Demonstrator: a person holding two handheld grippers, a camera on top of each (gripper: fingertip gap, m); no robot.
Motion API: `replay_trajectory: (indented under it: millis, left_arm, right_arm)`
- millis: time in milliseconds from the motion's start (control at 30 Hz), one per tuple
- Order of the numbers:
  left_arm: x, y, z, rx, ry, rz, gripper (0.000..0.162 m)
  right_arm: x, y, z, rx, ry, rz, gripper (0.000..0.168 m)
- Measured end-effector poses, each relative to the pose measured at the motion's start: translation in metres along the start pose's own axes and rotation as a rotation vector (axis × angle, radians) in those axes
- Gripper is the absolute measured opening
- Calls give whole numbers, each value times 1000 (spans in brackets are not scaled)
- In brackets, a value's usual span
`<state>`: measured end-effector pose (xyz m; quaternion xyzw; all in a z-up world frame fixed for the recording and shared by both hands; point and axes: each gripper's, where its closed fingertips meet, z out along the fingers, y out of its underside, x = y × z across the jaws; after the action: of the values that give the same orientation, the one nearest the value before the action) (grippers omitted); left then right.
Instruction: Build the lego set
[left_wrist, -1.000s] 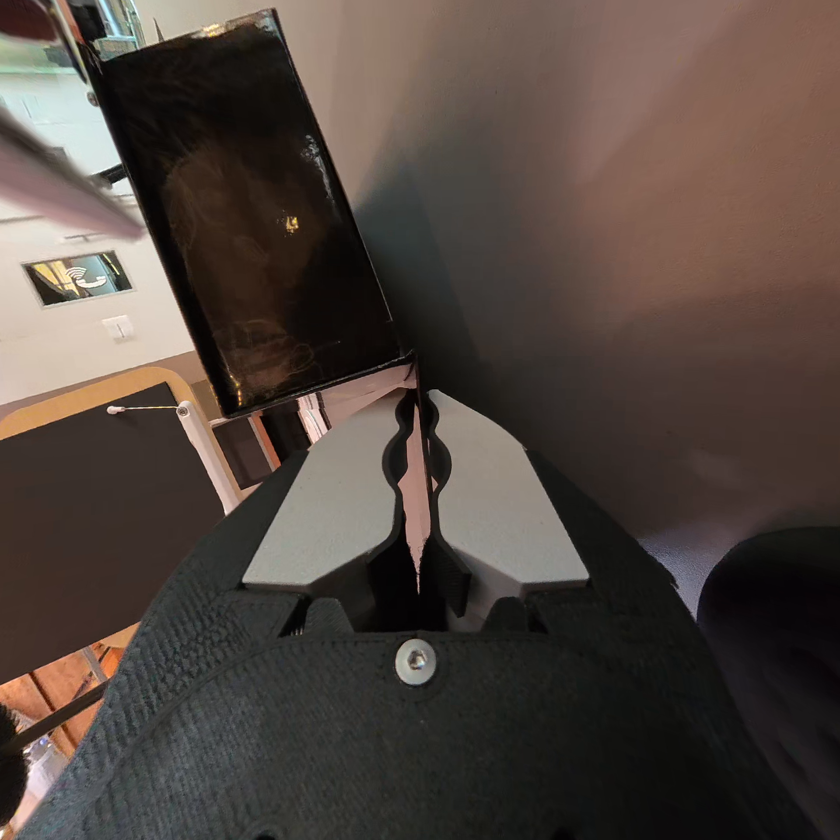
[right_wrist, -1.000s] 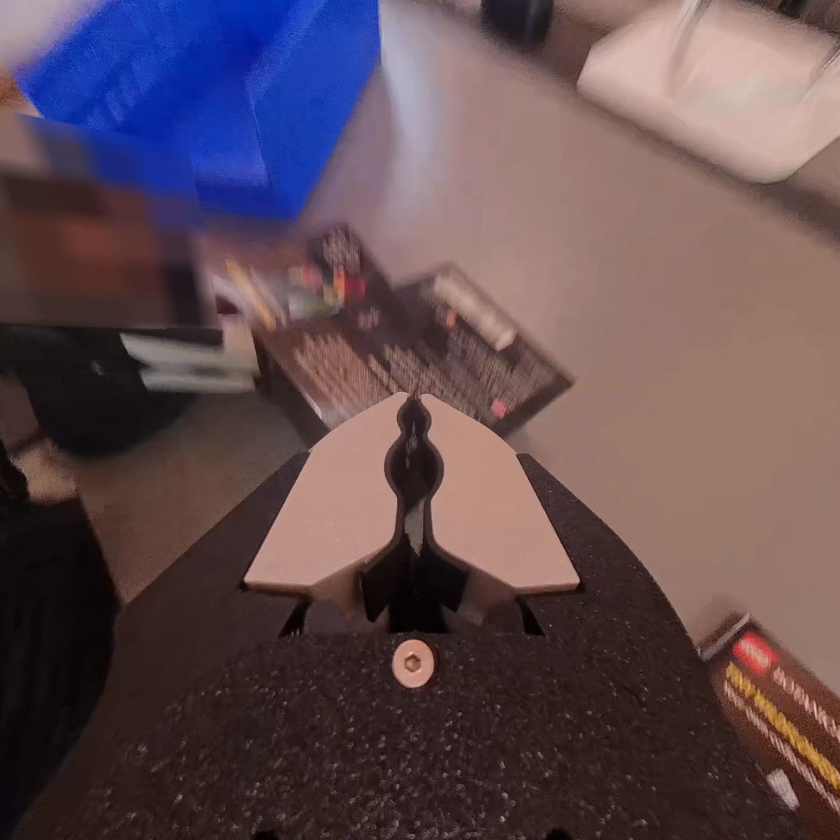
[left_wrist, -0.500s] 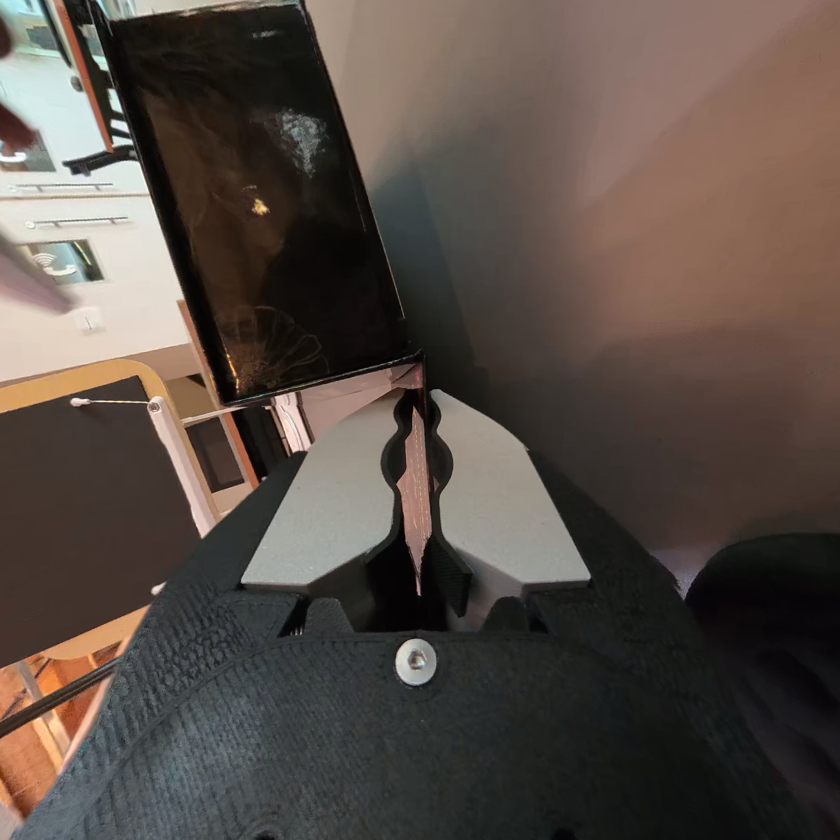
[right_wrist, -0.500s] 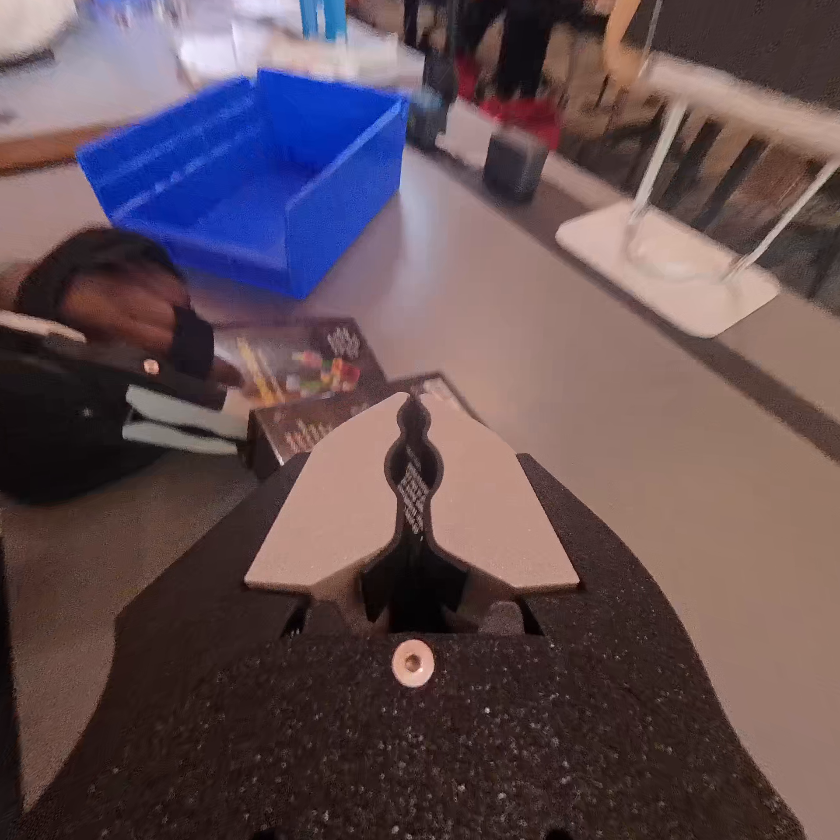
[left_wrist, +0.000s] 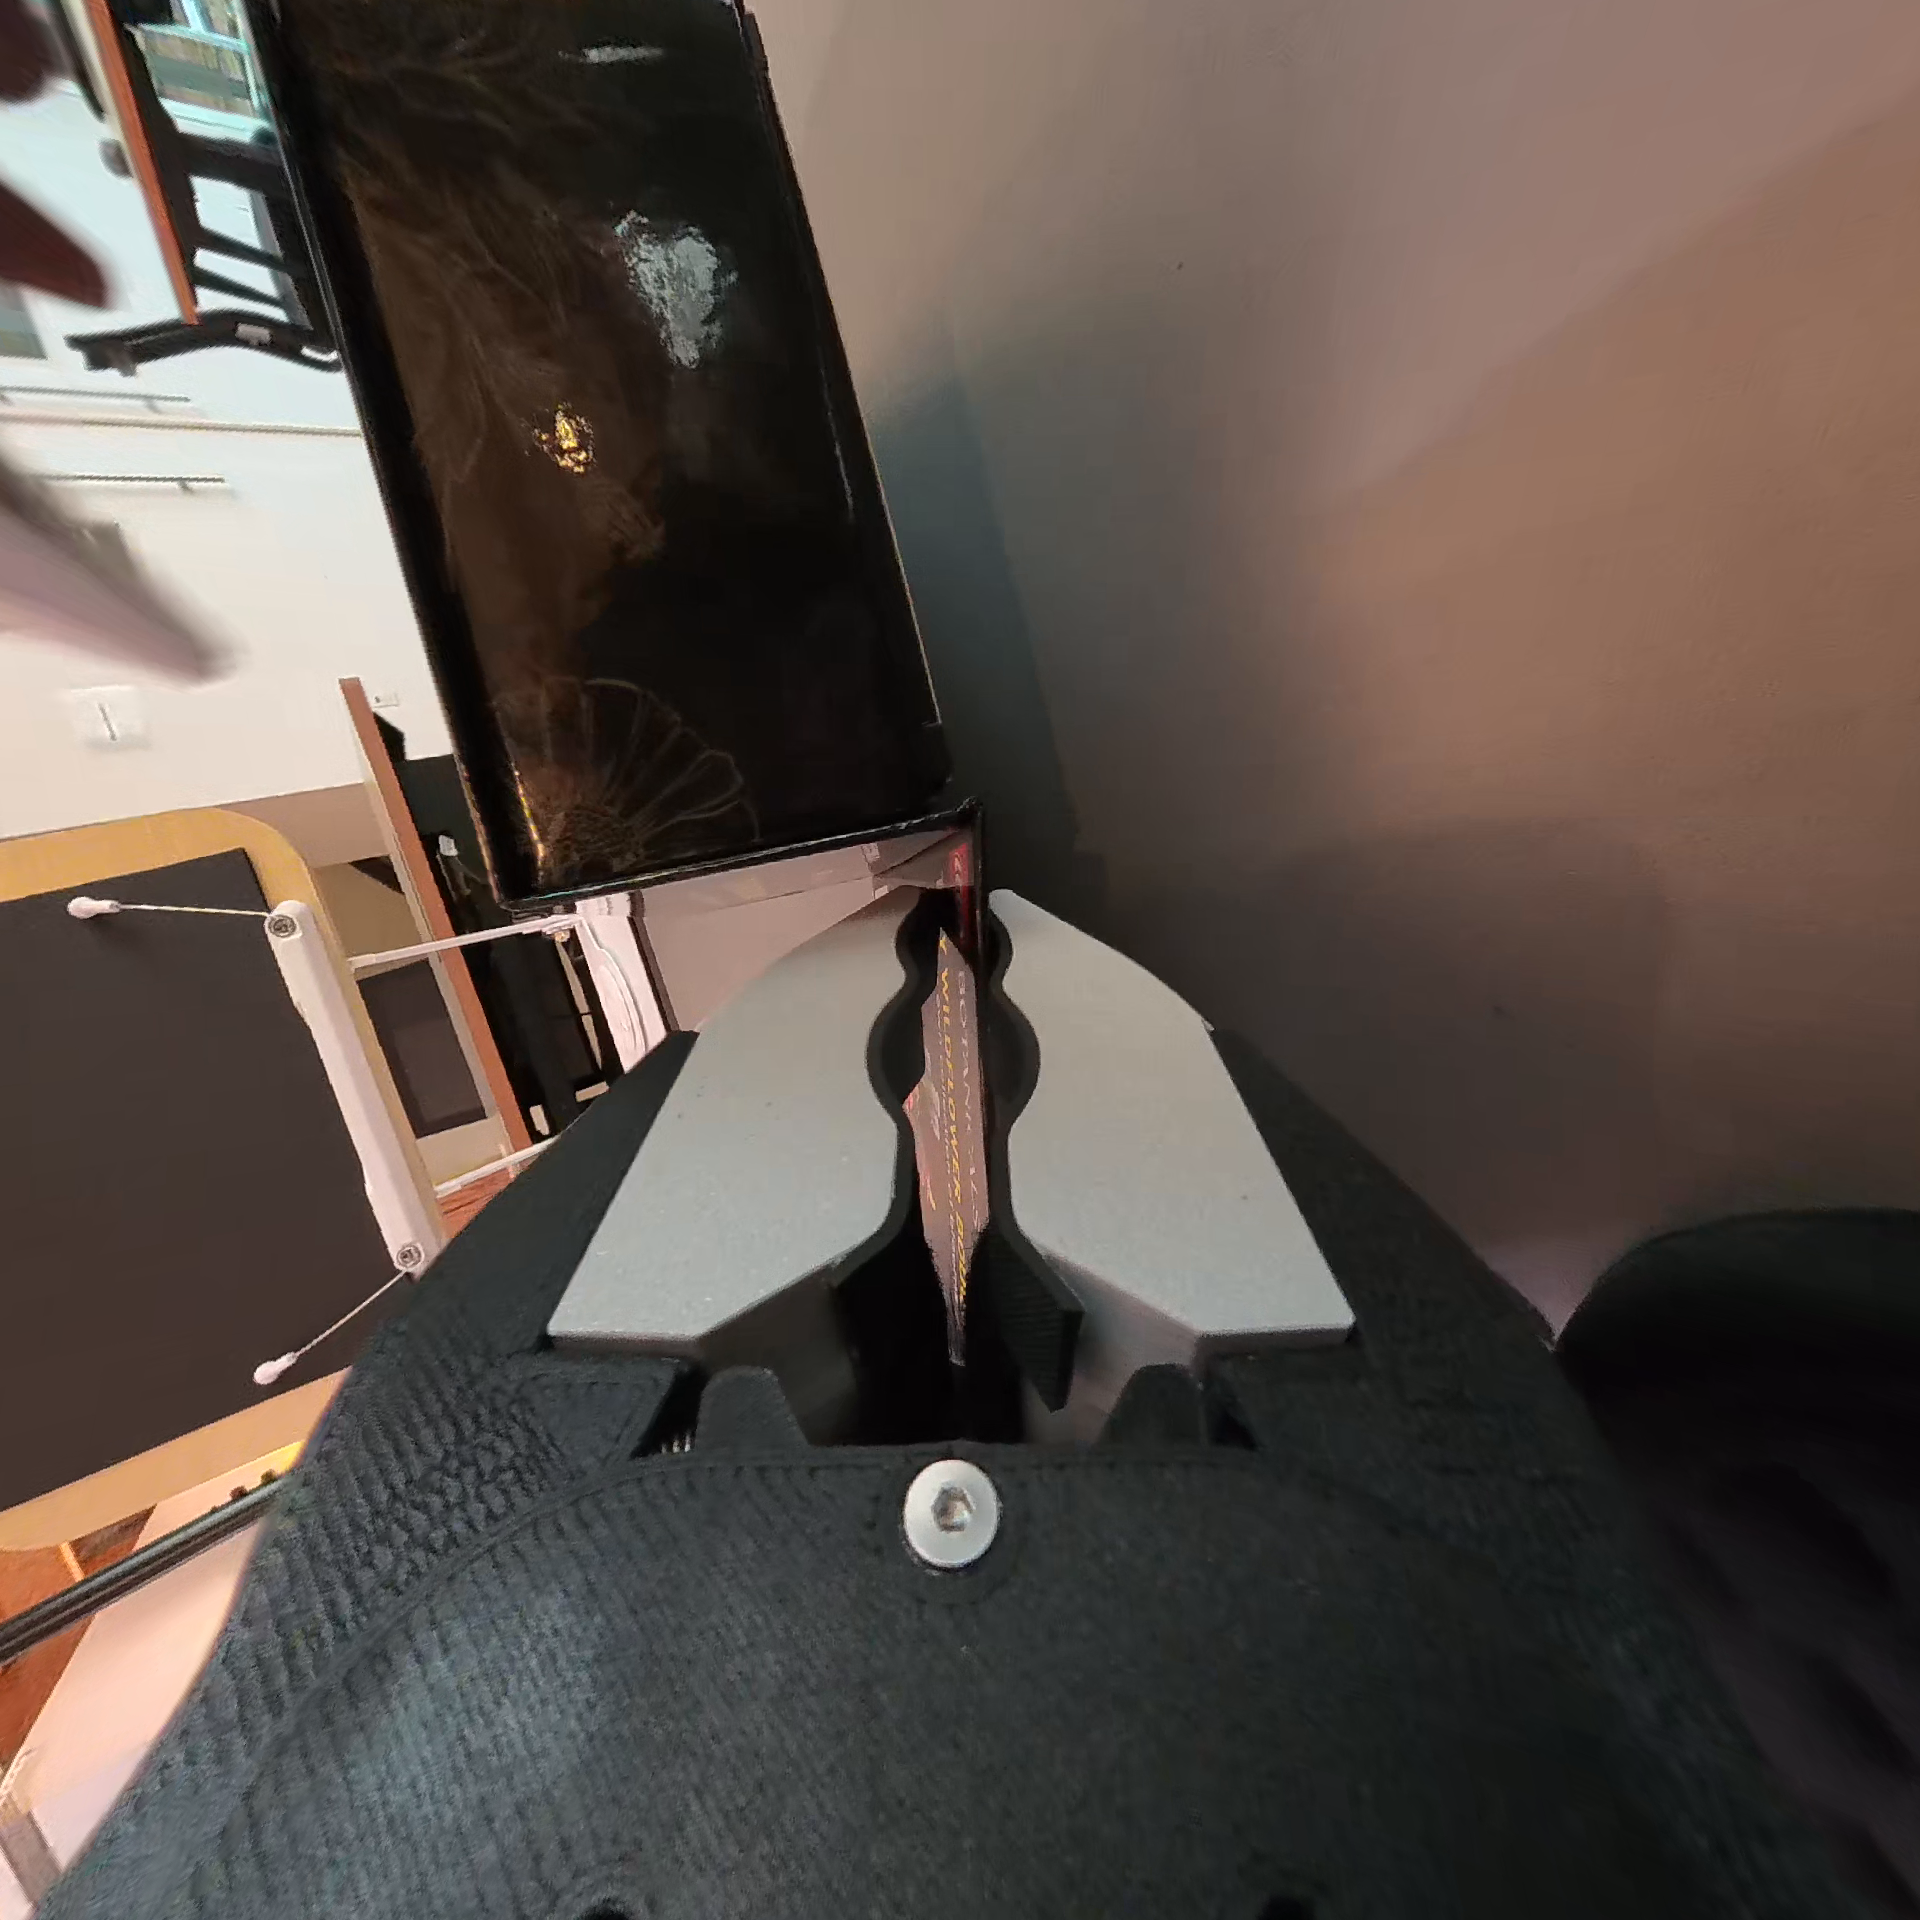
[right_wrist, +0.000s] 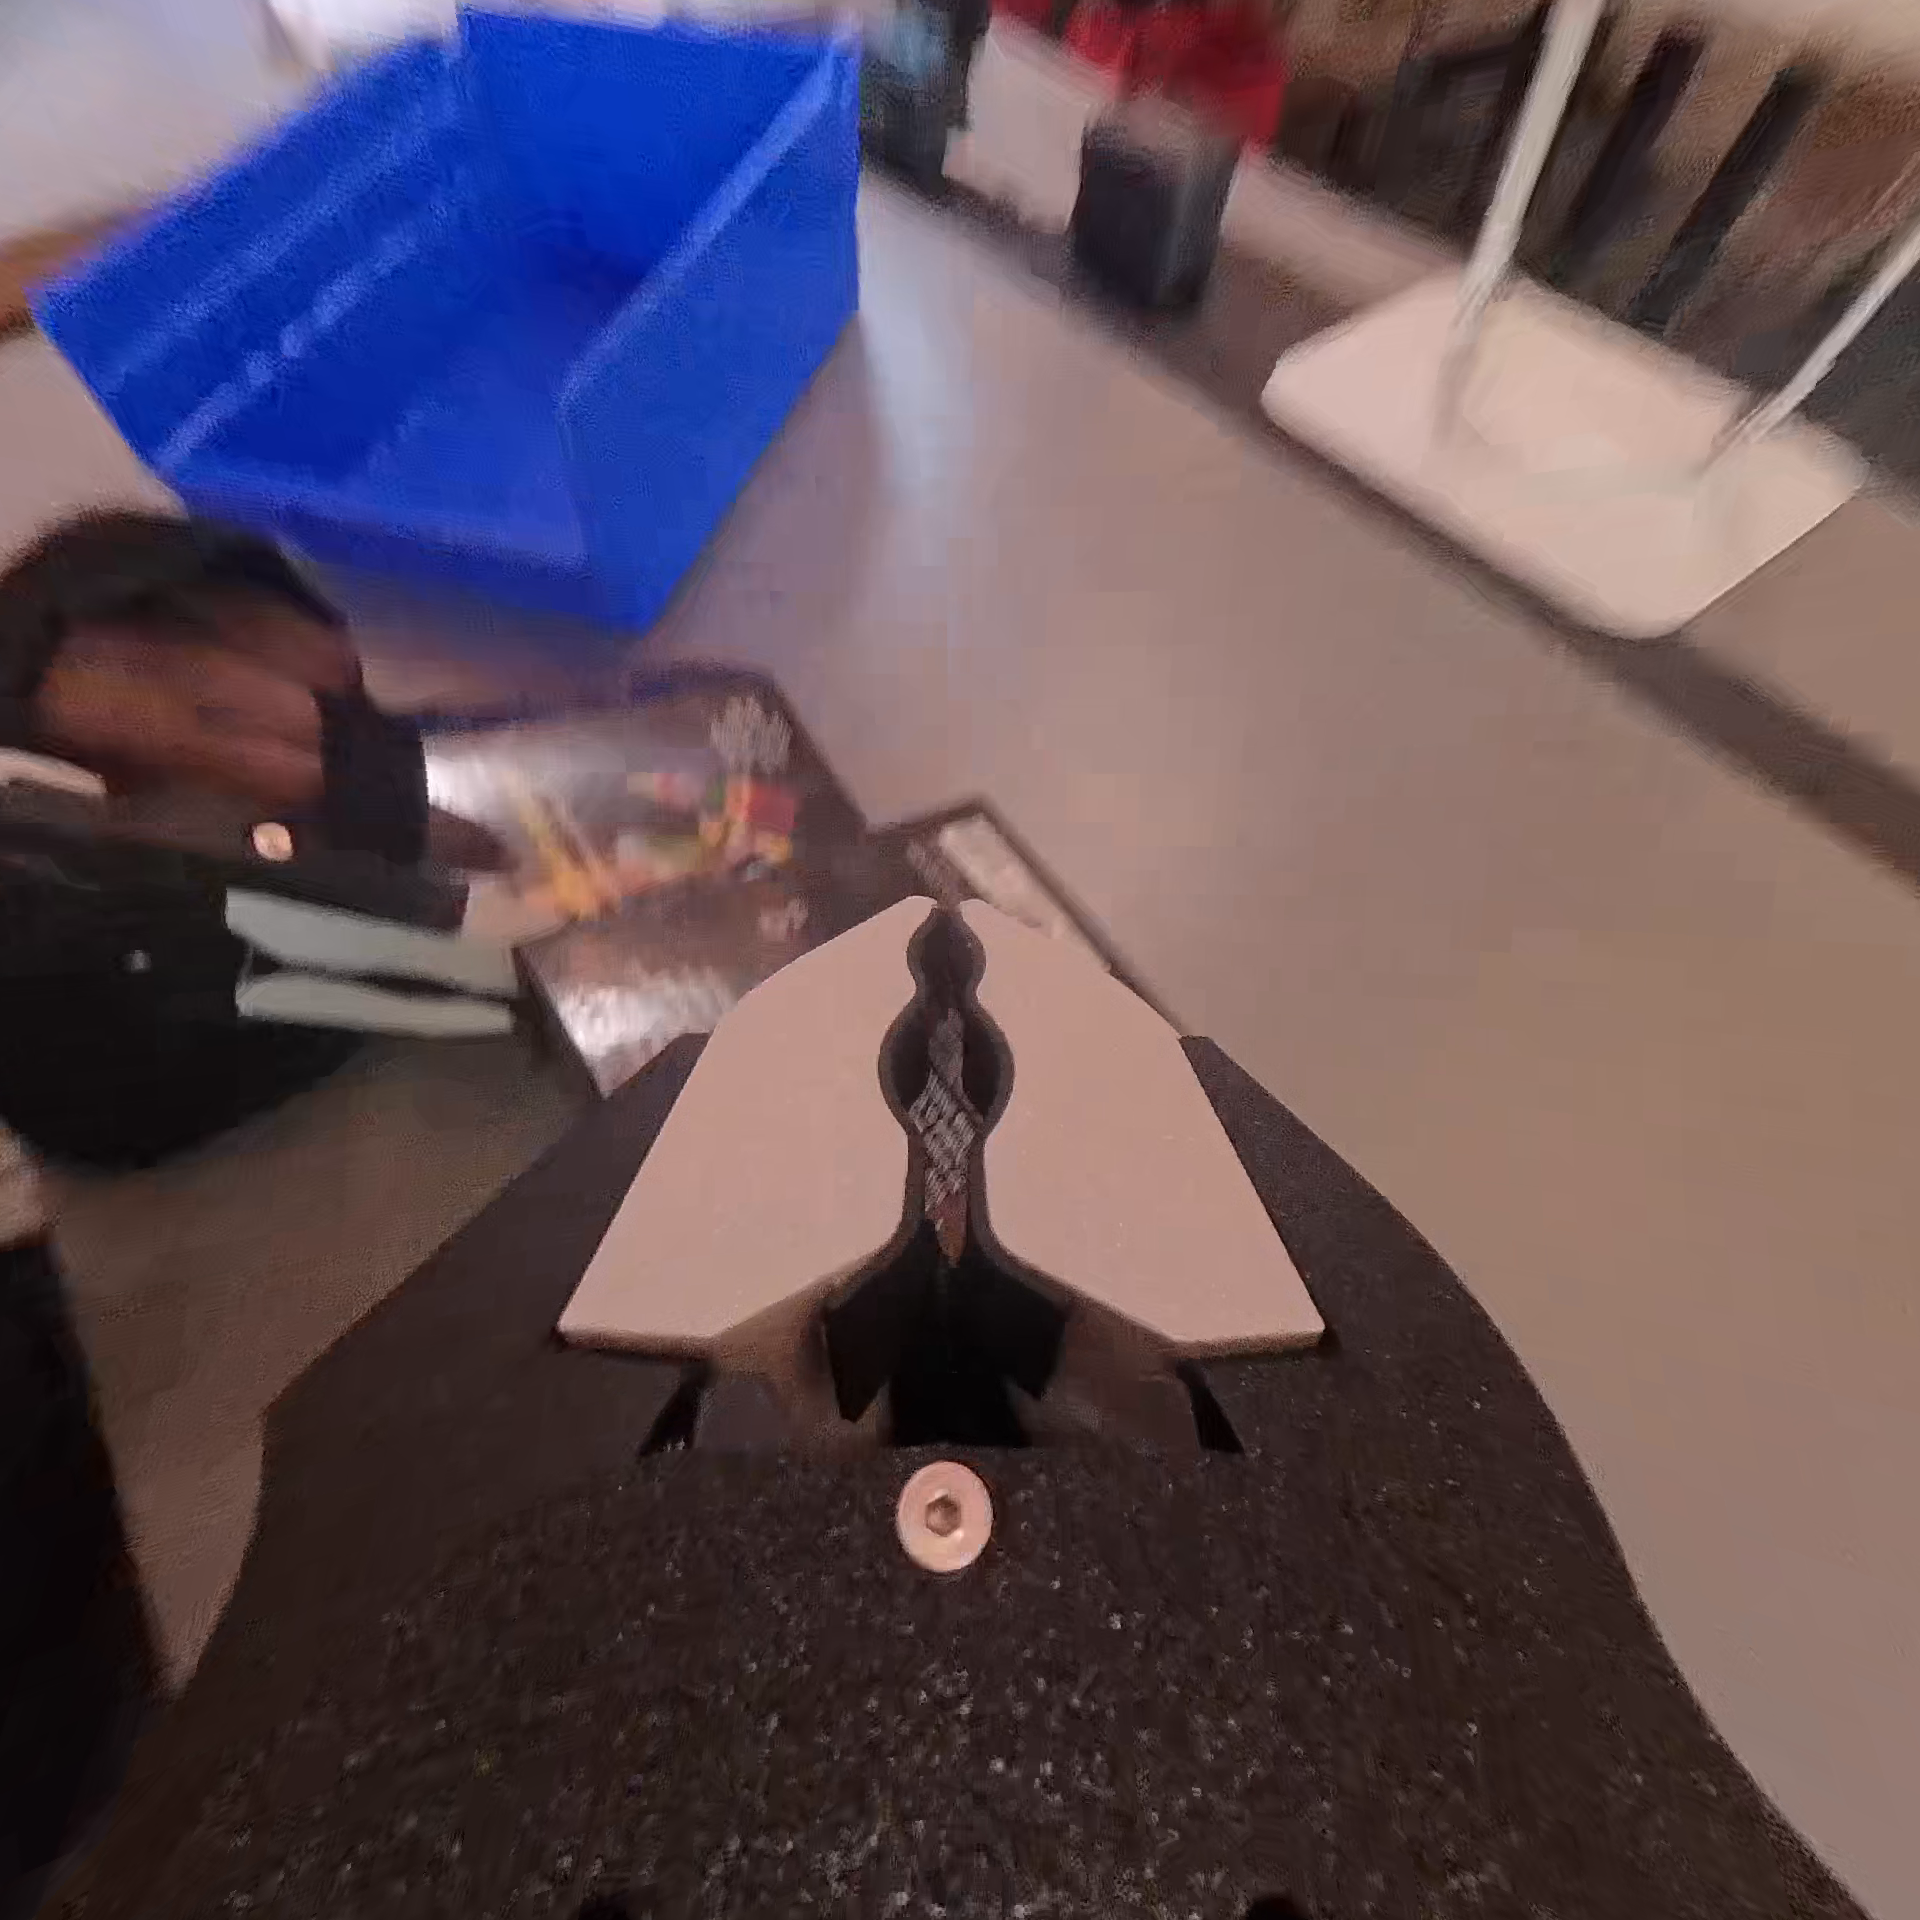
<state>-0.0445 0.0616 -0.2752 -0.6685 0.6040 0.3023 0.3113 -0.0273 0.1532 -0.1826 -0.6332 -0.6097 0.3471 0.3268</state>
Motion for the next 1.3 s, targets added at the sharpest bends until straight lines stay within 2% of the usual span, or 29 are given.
replay_trajectory:
  millis: [33, 67, 133, 300, 400, 467, 500, 533, 600, 667, 733, 767, 800, 833, 900, 967, 1033, 1167, 1233, 1300]
  left_arm:
    - [0, 0, 0, 1, 3, -3, 7]
    - [4, 1, 0, -2, 31, -1, 10]
    - [10, 2, 3, -6, 38, 12, 10]
    - [10, 3, 3, -9, 23, 0, 10]
    - [8, 3, 2, -1, 23, -15, 10]
    - [5, 3, 1, 9, 23, -35, 9]
    - [3, 3, 0, 16, 22, -49, 8]
    - [3, 3, -1, 19, 37, -56, 9]
    - [1, 4, -2, 25, 29, -64, 7]
    - [-5, 6, -4, 27, 5, -79, 6]
    - [-9, 7, -5, 37, 9, -107, 5]
    - [-11, 8, -6, 43, 11, -124, 5]
    - [-14, 9, -7, 50, 15, -141, 4]
    - [-16, 10, -7, 56, 19, -157, 4]
    - [-22, 12, -8, 67, 33, -190, 4]
    - [-27, 14, -9, 73, 53, -227, 3]
    - [-32, 15, -9, 75, 69, -267, 3]
    - [-39, 16, -6, 70, 88, -356, 3]
    - [-42, 16, -4, 61, 91, -384, 3]
    - [-43, 15, -3, 56, 97, -396, 3]
  right_arm:
    - [-11, 33, 10, -206, -84, 21, 1]
    - [-14, 45, 15, -272, -106, 25, 1]
    - [-10, 41, 17, -238, -90, -2, 1]
    - [2, -23, -5, 119, -65, 80, 1]
    - [9, -28, -9, 155, -3, 33, 0]
    - [8, -1, 3, 8, -2, 10, 0]
    - [1, 28, 12, -172, -48, 18, 1]
    - [-1, 44, 16, -266, -58, 20, 1]
    - [-1, 33, 14, -181, -48, -7, 1]
    - [5, 1, 3, 23, -4, 0, 2]
    - [5, -27, -15, 211, -9, 20, 15]
    - [4, -35, -24, 281, -9, 18, 27]
    - [1, -40, -31, 339, -12, -4, 49]
    - [-2, -40, -36, 369, -1, -42, 64]
    - [-3, -32, -42, 377, 85, -144, 78]
    - [-4, -22, -50, 409, 195, -206, 60]
    - [-12, -18, -58, 495, 267, -181, 51]
    - [-15, 8, -60, 529, 439, -55, 50]
    - [-27, 15, -56, 553, 458, -46, 24]
    - [-56, 15, -47, 574, 402, -162, 8]
